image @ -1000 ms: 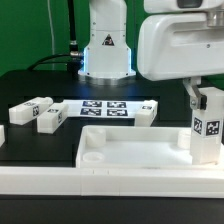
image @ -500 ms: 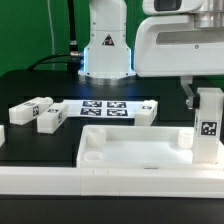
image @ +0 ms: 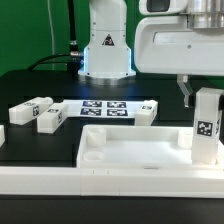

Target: Assemble desk

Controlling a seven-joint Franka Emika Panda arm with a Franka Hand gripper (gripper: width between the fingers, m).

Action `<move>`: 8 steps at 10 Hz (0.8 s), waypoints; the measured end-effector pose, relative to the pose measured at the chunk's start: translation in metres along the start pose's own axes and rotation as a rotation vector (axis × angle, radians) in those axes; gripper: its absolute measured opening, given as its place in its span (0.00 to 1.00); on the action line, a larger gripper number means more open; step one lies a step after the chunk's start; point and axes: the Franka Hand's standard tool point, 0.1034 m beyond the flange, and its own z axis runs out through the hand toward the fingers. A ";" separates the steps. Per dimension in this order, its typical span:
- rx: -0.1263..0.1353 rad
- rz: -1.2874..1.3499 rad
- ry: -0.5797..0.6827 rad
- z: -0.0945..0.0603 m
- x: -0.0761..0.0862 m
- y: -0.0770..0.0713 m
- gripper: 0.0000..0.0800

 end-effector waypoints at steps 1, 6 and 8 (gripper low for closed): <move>-0.002 0.070 -0.005 0.000 -0.001 0.001 0.36; 0.004 0.033 -0.007 0.000 -0.003 -0.002 0.63; 0.002 -0.123 -0.005 0.001 -0.007 -0.006 0.80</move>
Offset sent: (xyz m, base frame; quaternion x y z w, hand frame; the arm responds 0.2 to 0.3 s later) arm 0.0000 0.0000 0.0000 0.0000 0.0000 0.0650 0.9979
